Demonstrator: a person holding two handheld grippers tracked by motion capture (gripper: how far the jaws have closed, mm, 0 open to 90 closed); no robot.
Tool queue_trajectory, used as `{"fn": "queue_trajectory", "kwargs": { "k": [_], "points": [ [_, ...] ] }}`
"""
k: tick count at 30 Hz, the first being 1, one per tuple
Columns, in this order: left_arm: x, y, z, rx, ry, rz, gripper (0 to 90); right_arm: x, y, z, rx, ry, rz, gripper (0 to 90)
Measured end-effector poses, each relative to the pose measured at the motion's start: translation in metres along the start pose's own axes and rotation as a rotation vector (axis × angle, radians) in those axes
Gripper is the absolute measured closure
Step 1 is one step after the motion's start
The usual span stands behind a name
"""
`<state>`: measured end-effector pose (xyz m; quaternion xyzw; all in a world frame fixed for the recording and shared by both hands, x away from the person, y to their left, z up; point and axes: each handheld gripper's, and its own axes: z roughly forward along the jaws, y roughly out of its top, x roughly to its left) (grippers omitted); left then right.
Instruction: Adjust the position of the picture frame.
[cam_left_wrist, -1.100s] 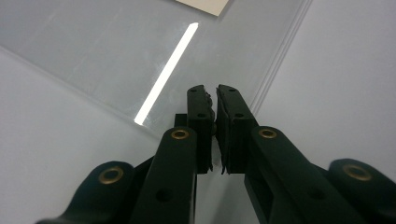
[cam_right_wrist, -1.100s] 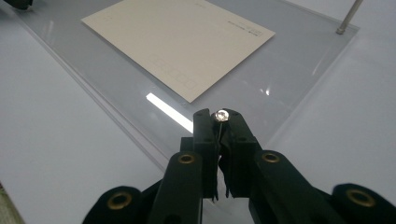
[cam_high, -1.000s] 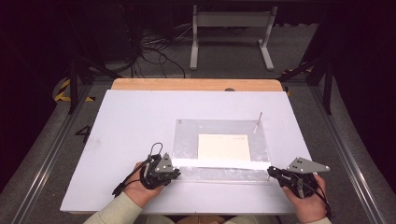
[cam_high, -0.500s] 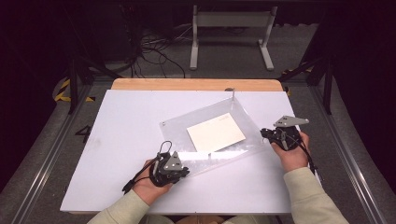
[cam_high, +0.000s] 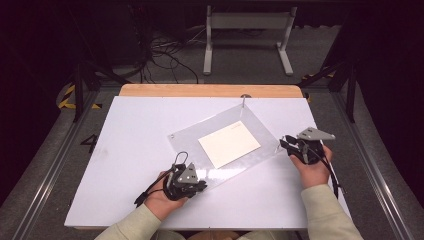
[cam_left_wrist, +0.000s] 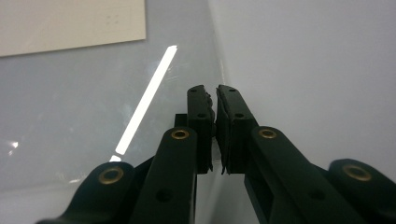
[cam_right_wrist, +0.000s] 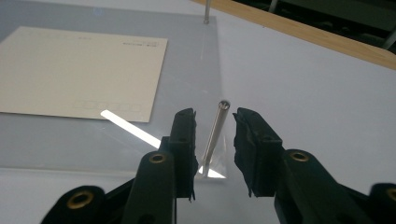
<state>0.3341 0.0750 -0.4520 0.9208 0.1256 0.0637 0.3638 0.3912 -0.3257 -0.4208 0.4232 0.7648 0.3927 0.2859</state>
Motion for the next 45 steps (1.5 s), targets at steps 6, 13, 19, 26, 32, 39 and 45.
{"fn": "queue_trajectory", "kwargs": {
  "k": [6, 13, 19, 26, 32, 39, 45],
  "points": [
    [-0.025, 0.018, 0.016, -0.009, -0.054, 0.054, 84.4, 0.0, -0.023, -0.033, 0.0, -0.01, 0.054, 67.2],
    [-0.048, 0.039, 0.038, -0.033, -0.111, 0.1, 84.4, 0.004, -0.03, -0.045, 0.006, 0.033, 0.07, 67.2],
    [-0.039, 0.039, 0.035, -0.051, -0.198, 0.036, 82.6, 0.011, -0.029, -0.035, 0.027, 0.06, 0.05, 67.1],
    [0.021, 0.009, -0.02, -0.168, 0.0, -0.146, 69.6, 0.01, -0.027, -0.037, 0.01, 0.065, 0.058, 66.2],
    [0.068, -0.023, -0.034, -0.137, 0.183, -0.311, 65.3, 0.011, -0.023, -0.036, -0.001, 0.065, 0.064, 65.5],
    [0.083, -0.034, -0.024, -0.062, 0.247, -0.328, 69.6, 0.004, -0.013, -0.028, 0.004, 0.053, 0.078, 64.8],
    [0.084, -0.033, -0.018, -0.068, 0.279, -0.282, 83.7, -0.012, -0.001, -0.017, 0.013, 0.002, 0.096, 63.6]
  ]
}}
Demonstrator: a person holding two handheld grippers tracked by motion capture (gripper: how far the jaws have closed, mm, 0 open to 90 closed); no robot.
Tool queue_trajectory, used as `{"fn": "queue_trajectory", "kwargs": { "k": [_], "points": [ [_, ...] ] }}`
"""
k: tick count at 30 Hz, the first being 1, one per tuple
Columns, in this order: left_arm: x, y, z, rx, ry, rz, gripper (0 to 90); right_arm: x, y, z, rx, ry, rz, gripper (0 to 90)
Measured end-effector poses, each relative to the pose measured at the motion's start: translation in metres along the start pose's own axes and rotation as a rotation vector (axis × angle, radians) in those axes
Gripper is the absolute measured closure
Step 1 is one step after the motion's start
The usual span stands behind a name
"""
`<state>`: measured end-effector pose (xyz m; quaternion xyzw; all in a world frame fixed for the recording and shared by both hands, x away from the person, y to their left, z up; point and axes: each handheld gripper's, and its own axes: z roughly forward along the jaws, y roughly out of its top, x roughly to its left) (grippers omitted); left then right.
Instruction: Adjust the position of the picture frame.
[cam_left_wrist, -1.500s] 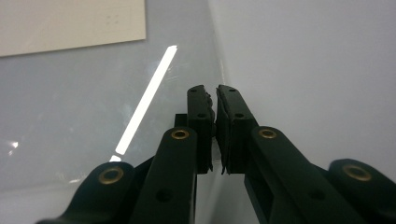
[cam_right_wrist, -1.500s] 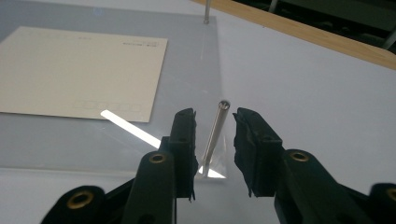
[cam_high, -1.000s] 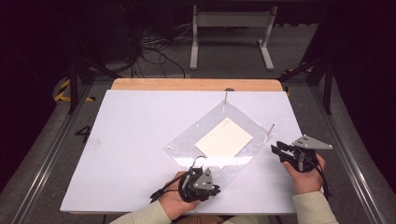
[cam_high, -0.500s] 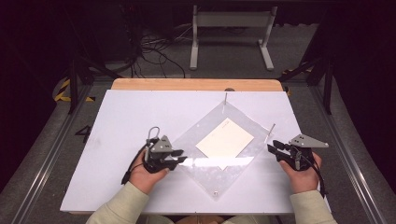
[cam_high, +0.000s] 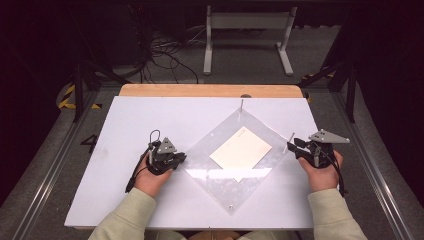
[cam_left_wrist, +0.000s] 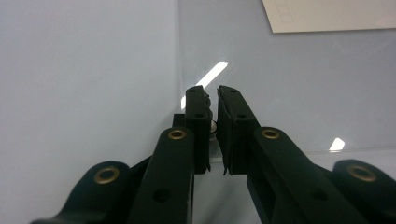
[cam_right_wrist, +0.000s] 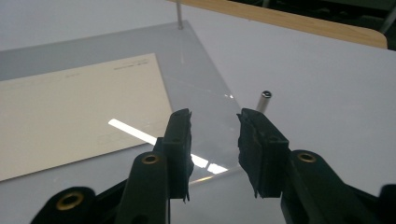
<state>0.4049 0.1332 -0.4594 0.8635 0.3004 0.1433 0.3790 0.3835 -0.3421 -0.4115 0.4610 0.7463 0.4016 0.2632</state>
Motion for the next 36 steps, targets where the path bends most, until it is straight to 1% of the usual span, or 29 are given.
{"fn": "queue_trajectory", "kwargs": {
  "k": [1, 4, 5, 6, 8, 10, 11, 12, 13, 14, 15, 16, 17, 18, 19, 20, 22, 24, 26, 27, 29, 31, 32, 33, 34, 35, 36],
  "points": [
    [-0.001, 0.0, 0.0, 0.004, 0.009, 0.019, 83.9, -0.003, 0.0, 0.004, 0.006, -0.018, 0.01, 63.5],
    [-0.003, 0.0, -0.001, 0.006, 0.024, 0.036, 84.1, -0.011, -0.001, 0.011, 0.012, -0.035, 0.051, 62.7],
    [-0.003, 0.0, -0.001, 0.007, 0.021, 0.036, 84.2, -0.013, -0.002, 0.013, 0.011, -0.038, 0.06, 62.3],
    [-0.003, 0.0, -0.001, 0.007, 0.017, 0.037, 84.2, -0.016, -0.002, 0.017, 0.009, -0.038, 0.08, 62.0],
    [-0.004, 0.0, -0.002, 0.012, 0.01, 0.036, 84.2, -0.018, -0.002, 0.024, 0.017, -0.043, 0.08, 62.6],
    [-0.006, 0.0, -0.003, 0.02, 0.0, 0.042, 84.2, -0.019, 0.0, 0.032, 0.039, -0.048, 0.069, 67.7],
    [-0.008, 0.0, -0.004, 0.024, -0.005, 0.05, 84.3, -0.02, 0.002, 0.035, 0.047, -0.051, 0.057, 73.2],
    [-0.009, 0.0, -0.005, 0.026, -0.005, 0.057, 84.2, -0.021, 0.004, 0.037, 0.057, -0.053, 0.043, 80.5],
    [-0.009, -0.001, -0.005, 0.03, -0.011, 0.06, 84.3, -0.021, 0.006, 0.038, 0.062, -0.074, 0.025, 84.1],
    [-0.011, -0.001, -0.006, 0.035, -0.021, 0.061, 84.2, -0.021, 0.008, 0.037, 0.066, -0.07, 0.035, 84.5],
    [-0.013, -0.001, -0.008, 0.044, -0.031, 0.07, 84.3, -0.02, 0.01, 0.037, 0.058, -0.079, 0.023, 84.5],
    [-0.017, -0.002, -0.011, 0.057, -0.033, 0.085, 84.3, -0.017, 0.014, 0.037, 0.059, -0.09, 0.0, 84.5],
    [-0.017, -0.002, -0.011, 0.057, -0.033, 0.085, 84.3, -0.017, 0.014, 0.037, 0.059, -0.09, 0.0, 84.5],
    [-0.02, -0.003, -0.014, 0.067, -0.035, 0.1, 84.3, -0.015, 0.02, 0.038, 0.065, -0.093, -0.016, 84.5],
    [-0.023, -0.006, -0.017, 0.07, -0.046, 0.109, 84.3, -0.014, 0.026, 0.04, 0.062, -0.089, -0.026, 84.6],
    [-0.025, -0.008, -0.019, 0.068, -0.052, 0.108, 84.3, -0.012, 0.037, 0.042, 0.064, -0.084, -0.046, 84.6],
    [-0.027, -0.011, -0.023, 0.074, -0.055, 0.115, 84.3, -0.007, 0.056, 0.049, 0.066, -0.09, -0.085, 84.6],
    [-0.029, -0.013, -0.025, 0.078, -0.06, 0.113, 84.3, -0.003, 0.071, 0.058, 0.064, -0.086, -0.111, 84.6],
    [-0.03, -0.014, -0.027, 0.08, -0.06, 0.115, 84.3, -0.001, 0.084, 0.069, 0.064, -0.078, -0.13, 84.6],
    [-0.032, -0.014, -0.028, 0.088, -0.059, 0.117, 84.3, -0.001, 0.084, 0.069, 0.064, -0.078, -0.13, 84.6],
    [-0.037, -0.015, -0.031, 0.102, -0.073, 0.123, 84.3, 0.001, 0.095, 0.083, 0.07, -0.057, -0.142, 84.6],
    [-0.041, -0.016, -0.034, 0.115, -0.088, 0.139, 84.3, 0.002, 0.101, 0.101, 0.095, -0.035, -0.153, 84.0],
    [-0.043, -0.016, -0.035, 0.119, -0.095, 0.143, 84.3, 0.003, 0.105, 0.115, 0.107, -0.022, -0.169, 83.4],
    [-0.047, -0.018, -0.037, 0.122, -0.103, 0.155, 84.3, 0.004, 0.107, 0.121, 0.104, -0.019, -0.172, 83.9],
    [-0.047, -0.018, -0.037, 0.122, -0.103, 0.155, 84.3, 0.004, 0.107, 0.121, 0.104, -0.019, -0.172, 83.9],
    [-0.049, -0.018, -0.038, 0.126, -0.1, 0.169, 84.3, 0.006, 0.109, 0.128, 0.108, -0.013, -0.173, 83.9],
    [-0.051, -0.019, -0.039, 0.123, -0.108, 0.17, 84.3, 0.01, 0.11, 0.137, 0.133, -0.023, -0.186, 83.6]
  ]
}}
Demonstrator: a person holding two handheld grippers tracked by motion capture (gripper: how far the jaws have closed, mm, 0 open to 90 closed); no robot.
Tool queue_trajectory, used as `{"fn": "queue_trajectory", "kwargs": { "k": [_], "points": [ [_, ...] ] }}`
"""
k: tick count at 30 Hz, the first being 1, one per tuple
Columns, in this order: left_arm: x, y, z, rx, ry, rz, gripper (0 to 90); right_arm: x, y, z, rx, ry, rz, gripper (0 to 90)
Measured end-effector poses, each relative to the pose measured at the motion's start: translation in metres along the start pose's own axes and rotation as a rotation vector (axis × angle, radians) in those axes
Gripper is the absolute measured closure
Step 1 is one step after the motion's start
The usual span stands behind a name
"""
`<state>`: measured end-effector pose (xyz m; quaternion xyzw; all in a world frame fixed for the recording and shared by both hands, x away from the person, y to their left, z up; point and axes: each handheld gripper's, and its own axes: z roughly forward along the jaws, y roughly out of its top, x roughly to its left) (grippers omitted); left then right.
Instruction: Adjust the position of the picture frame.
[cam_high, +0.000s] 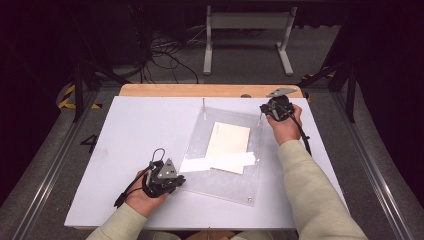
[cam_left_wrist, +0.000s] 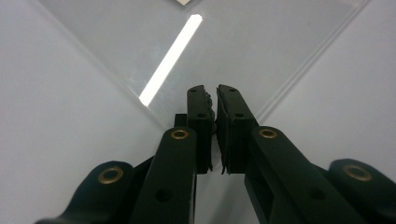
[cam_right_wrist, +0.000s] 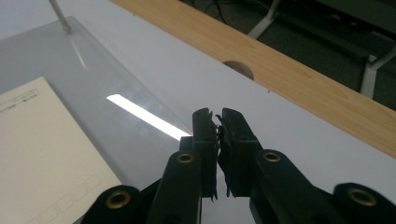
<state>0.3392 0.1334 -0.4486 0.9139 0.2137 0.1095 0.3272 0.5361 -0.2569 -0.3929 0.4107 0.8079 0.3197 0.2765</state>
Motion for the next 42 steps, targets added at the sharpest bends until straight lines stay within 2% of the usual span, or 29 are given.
{"fn": "queue_trajectory", "kwargs": {
  "k": [2, 5, 7, 9, 11, 14, 17, 19, 21, 22, 25, 29, 33, 35, 36, 38, 40, 42],
  "points": [
    [-0.002, 0.0, 0.0, -0.003, -0.008, 0.004, 84.3, 0.003, 0.001, 0.011, -0.003, -0.008, -0.011, 83.2],
    [-0.001, 0.0, 0.0, -0.004, -0.015, 0.008, 84.3, 0.001, 0.001, 0.012, -0.015, 0.009, 0.035, 82.5],
    [-0.001, 0.0, 0.0, -0.006, -0.022, 0.014, 84.3, 0.0, 0.0, 0.004, -0.039, -0.011, 0.052, 76.8],
    [-0.003, 0.001, 0.001, 0.0, -0.035, 0.031, 84.4, 0.001, -0.006, -0.014, -0.081, 0.014, 0.072, 73.8],
    [-0.008, 0.004, 0.002, 0.001, -0.05, 0.055, 84.4, 0.005, -0.012, -0.03, -0.112, 0.048, 0.061, 72.8],
    [-0.019, 0.008, 0.004, -0.001, -0.084, 0.089, 84.3, 0.015, -0.029, -0.062, -0.152, 0.136, 0.044, 70.5],
    [-0.032, 0.013, 0.007, -0.001, -0.117, 0.127, 84.3, 0.03, -0.053, -0.093, -0.154, 0.235, 0.019, 69.1],
    [-0.038, 0.015, 0.007, 0.009, -0.122, 0.146, 84.3, 0.041, -0.069, -0.11, -0.149, 0.283, -0.006, 68.8],
    [-0.04, 0.015, 0.007, 0.007, -0.125, 0.148, 84.3, 0.056, -0.09, -0.129, -0.143, 0.33, -0.036, 68.6],
    [-0.04, 0.015, 0.007, 0.002, -0.131, 0.146, 84.3, 0.056, -0.09, -0.129, -0.143, 0.33, -0.036, 68.6],
    [-0.037, 0.013, 0.008, -0.006, -0.154, 0.122, 84.3, 0.087, -0.136, -0.154, -0.092, 0.451, -0.094, 68.9],
    [-0.037, 0.013, 0.008, -0.011, -0.155, 0.123, 84.3, 0.103, -0.16, -0.158, -0.025, 0.493, -0.141, 68.9],
    [-0.036, 0.013, 0.008, -0.011, -0.158, 0.124, 84.3, 0.109, -0.168, -0.148, 0.003, 0.517, -0.149, 71.1],
    [-0.036, 0.013, 0.008, -0.011, -0.162, 0.121, 84.3, 0.113, -0.17, -0.143, 0.023, 0.528, -0.165, 77.2],
    [-0.035, 0.013, 0.008, -0.012, -0.171, 0.116, 84.3, 0.115, -0.17, -0.141, 0.007, 0.55, -0.162, 79.9],
    [-0.035, 0.013, 0.008, -0.01, -0.179, 0.119, 84.3, 0.118, -0.169, -0.142, 0.01, 0.523, -0.189, 83.6],
    [-0.038, 0.012, 0.006, -0.003, -0.186, 0.137, 84.3, 0.119, -0.17, -0.144, 0.014, 0.528, -0.188, 83.8],
    [-0.04, 0.011, 0.005, 0.0, -0.191, 0.137, 84.3, 0.12, -0.171, -0.145, 0.014, 0.531, -0.188, 83.8]
  ]
}}
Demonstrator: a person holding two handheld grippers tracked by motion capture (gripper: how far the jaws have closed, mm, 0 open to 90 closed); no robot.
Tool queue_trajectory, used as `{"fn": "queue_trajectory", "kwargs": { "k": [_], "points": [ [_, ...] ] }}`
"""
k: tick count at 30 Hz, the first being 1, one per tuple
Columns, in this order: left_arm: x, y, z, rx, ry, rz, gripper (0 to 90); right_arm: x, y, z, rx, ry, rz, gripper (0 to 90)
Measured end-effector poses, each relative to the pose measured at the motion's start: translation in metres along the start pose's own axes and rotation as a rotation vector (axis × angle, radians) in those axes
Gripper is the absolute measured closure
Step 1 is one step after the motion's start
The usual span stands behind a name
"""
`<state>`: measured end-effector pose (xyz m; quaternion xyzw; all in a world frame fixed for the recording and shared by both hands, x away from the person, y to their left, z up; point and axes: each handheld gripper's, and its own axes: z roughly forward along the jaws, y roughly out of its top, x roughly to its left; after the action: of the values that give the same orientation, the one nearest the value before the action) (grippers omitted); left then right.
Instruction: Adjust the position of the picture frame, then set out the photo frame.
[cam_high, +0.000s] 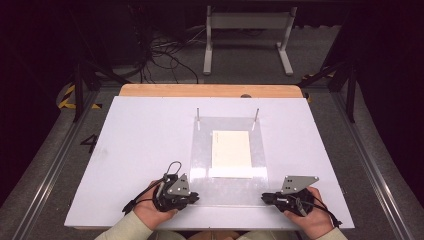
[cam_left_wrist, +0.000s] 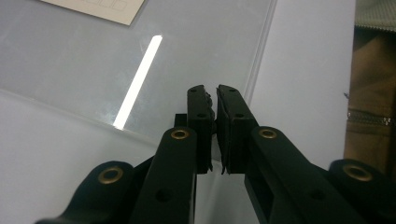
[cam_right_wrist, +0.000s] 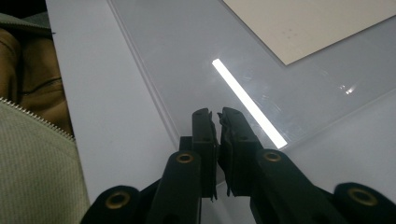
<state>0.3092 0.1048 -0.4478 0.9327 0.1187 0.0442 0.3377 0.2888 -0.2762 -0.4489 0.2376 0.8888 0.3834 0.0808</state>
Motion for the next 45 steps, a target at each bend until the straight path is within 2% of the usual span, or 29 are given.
{"fn": "queue_trajectory", "kwargs": {
  "k": [4, 6, 11, 29, 30, 31, 32, 33, 34, 36, 37, 38, 40, 43, 45],
  "points": [
    [-0.011, -0.003, -0.004, 0.009, -0.04, 0.031, 84.3, 0.014, -0.004, -0.004, 0.008, 0.02, -0.003, 83.8],
    [-0.019, -0.005, -0.005, 0.011, -0.062, 0.033, 84.3, 0.021, -0.007, -0.007, 0.017, 0.03, -0.01, 83.8],
    [-0.028, -0.008, -0.007, 0.009, -0.089, 0.046, 84.3, 0.03, -0.01, -0.011, 0.028, 0.051, -0.012, 83.8],
    [-0.028, -0.009, -0.009, 0.014, -0.126, 0.034, 83.9, 0.035, -0.011, -0.013, 0.039, 0.073, -0.01, 82.2],
    [-0.028, -0.009, -0.009, 0.009, -0.131, 0.031, 83.5, 0.034, -0.01, -0.014, 0.027, 0.076, -0.01, 77.5],
    [-0.028, -0.009, -0.009, 0.009, -0.131, 0.031, 82.3, 0.034, -0.01, -0.014, 0.027, 0.076, -0.01, 77.5],
    [-0.026, -0.008, -0.012, -0.03, -0.144, 0.012, 82.3, 0.033, -0.009, -0.016, -0.005, 0.063, -0.013, 72.6],
    [-0.025, -0.007, -0.016, -0.061, -0.149, -0.001, 78.3, 0.032, -0.006, -0.022, -0.053, 0.044, -0.024, 71.2],
    [-0.022, -0.006, -0.019, -0.093, -0.147, -0.012, 76.0, 0.031, -0.004, -0.026, -0.08, 0.035, -0.028, 70.0],
    [-0.017, -0.005, -0.026, -0.171, -0.133, -0.047, 72.2, 0.027, 0.003, -0.033, -0.122, -0.006, -0.036, 68.3],
    [-0.009, -0.003, -0.033, -0.237, -0.085, -0.07, 67.1, 0.021, 0.01, -0.037, -0.146, -0.027, -0.045, 68.9],
    [-0.009, -0.003, -0.033, -0.237, -0.085, -0.07, 65.7, 0.021, 0.01, -0.037, -0.146, -0.027, -0.045, 68.9],
    [-0.001, -0.003, -0.039, -0.283, -0.051, -0.098, 65.0, 0.015, 0.018, -0.04, -0.17, -0.061, -0.056, 67.9],
    [0.012, -0.001, -0.043, -0.326, 0.018, -0.142, 62.3, 0.004, 0.03, -0.042, -0.204, -0.083, -0.046, 67.1],
    [0.022, 0.002, -0.044, -0.336, 0.092, -0.152, 58.0, -0.005, 0.038, -0.042, -0.22, -0.102, -0.034, 67.0]
  ]
}}
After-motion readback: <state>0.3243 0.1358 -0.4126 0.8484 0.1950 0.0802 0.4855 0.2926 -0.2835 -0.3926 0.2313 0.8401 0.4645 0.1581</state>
